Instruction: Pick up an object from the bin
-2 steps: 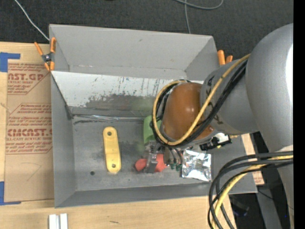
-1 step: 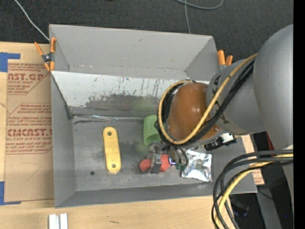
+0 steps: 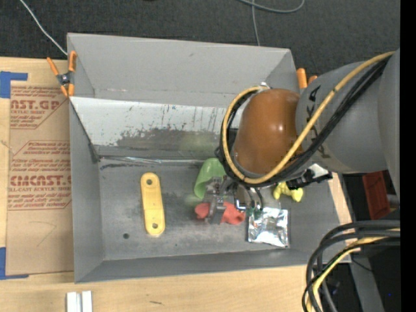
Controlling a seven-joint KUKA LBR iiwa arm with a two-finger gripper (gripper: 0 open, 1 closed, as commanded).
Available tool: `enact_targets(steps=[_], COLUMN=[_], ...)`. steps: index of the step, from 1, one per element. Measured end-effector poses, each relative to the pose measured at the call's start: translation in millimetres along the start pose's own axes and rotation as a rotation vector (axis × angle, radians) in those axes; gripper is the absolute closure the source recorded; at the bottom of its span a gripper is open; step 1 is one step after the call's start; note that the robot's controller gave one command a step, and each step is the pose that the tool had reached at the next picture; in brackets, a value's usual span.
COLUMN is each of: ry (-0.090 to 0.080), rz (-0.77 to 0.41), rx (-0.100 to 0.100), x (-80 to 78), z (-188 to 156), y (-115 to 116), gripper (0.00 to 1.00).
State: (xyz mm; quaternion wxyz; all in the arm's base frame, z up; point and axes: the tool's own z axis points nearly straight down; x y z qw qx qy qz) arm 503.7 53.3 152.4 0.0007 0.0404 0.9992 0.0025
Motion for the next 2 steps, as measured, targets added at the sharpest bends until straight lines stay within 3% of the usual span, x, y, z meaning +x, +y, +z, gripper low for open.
enact_targets(steps=[1, 2], ry=[0.007, 0.004], rz=[-0.026, -0.044], rx=[0.003, 0.002], x=[-12.6, -15.7], z=[42.5, -50.3], y=[-1.9, 5.9], gripper=[1.00, 1.00])
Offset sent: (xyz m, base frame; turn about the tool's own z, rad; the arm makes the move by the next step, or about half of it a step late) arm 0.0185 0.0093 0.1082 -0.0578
